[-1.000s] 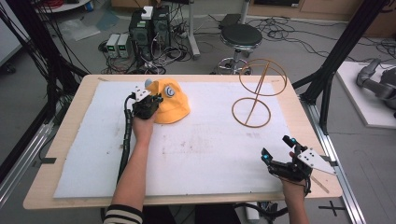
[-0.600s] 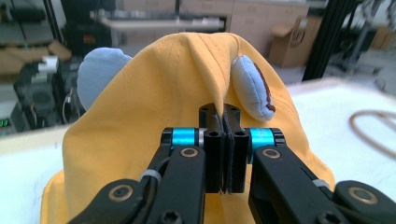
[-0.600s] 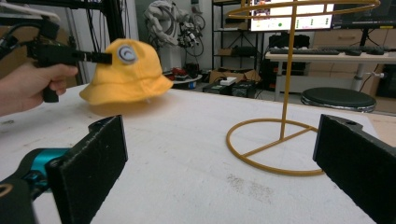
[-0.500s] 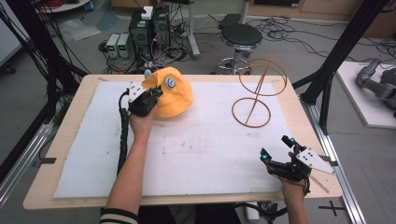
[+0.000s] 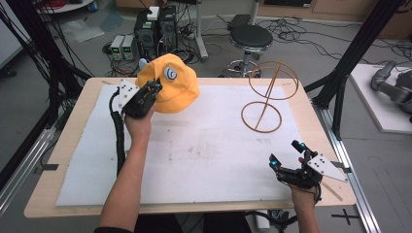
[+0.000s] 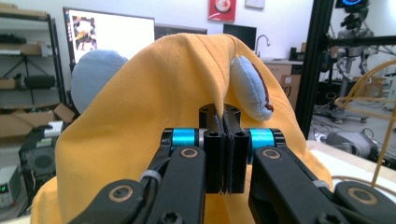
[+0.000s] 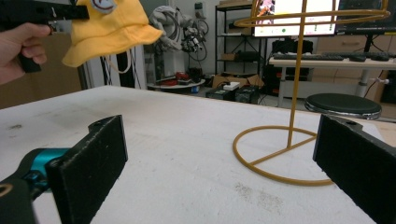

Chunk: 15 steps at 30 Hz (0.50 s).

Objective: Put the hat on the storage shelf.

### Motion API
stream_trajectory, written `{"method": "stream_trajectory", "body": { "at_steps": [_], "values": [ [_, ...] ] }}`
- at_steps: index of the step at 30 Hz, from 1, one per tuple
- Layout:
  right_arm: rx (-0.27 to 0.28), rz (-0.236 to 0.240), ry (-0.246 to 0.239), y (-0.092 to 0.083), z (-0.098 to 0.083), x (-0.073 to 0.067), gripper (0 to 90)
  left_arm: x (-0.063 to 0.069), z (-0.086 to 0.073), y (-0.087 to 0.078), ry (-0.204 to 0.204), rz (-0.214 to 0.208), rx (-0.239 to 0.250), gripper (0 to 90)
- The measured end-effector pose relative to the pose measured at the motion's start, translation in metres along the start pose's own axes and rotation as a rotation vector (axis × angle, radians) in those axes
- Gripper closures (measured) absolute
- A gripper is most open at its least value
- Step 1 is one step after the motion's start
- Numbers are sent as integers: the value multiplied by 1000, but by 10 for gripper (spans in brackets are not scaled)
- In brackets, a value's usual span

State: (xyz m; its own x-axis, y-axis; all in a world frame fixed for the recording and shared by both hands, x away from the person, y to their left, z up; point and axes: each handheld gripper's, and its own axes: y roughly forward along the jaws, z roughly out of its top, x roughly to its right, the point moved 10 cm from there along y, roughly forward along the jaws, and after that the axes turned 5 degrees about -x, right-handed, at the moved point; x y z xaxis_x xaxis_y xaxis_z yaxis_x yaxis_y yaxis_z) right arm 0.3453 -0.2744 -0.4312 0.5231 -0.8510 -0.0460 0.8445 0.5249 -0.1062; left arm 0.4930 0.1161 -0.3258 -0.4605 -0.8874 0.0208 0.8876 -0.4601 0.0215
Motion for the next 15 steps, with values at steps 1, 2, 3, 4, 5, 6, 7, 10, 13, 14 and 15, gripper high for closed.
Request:
{"method": "stream_trajectory", "body": {
  "at_steps": [1,2,3,4,5,6,7,10,13,14,15],
  "values": [
    [1,1,1,0,0,0,25,3,6,-1,5,-5,6,882],
    [6,-1,0,-1,1,0,25,6,13,-2,13,-7,14,882],
    [8,1,2,-1,2,0,25,9,20,-2,20,-12,23,882],
    [13,0,6,-2,3,0,25,14,26,-2,31,-20,28,882],
    [13,0,6,-2,3,0,25,18,33,-3,42,-25,36,882],
    [17,-1,3,-3,4,0,25,24,41,-2,51,-34,47,882],
    [17,-1,3,-3,4,0,25,27,46,-2,57,-37,51,882],
    [27,4,3,-5,7,-1,25,40,63,-1,84,-54,63,882],
    [32,3,2,-5,8,-1,25,51,78,3,91,-61,71,882],
    [34,4,-1,-6,9,-1,25,54,83,4,94,-63,74,882],
    [34,8,-3,-6,9,-2,25,59,89,6,95,-71,78,882]
  ]
}}
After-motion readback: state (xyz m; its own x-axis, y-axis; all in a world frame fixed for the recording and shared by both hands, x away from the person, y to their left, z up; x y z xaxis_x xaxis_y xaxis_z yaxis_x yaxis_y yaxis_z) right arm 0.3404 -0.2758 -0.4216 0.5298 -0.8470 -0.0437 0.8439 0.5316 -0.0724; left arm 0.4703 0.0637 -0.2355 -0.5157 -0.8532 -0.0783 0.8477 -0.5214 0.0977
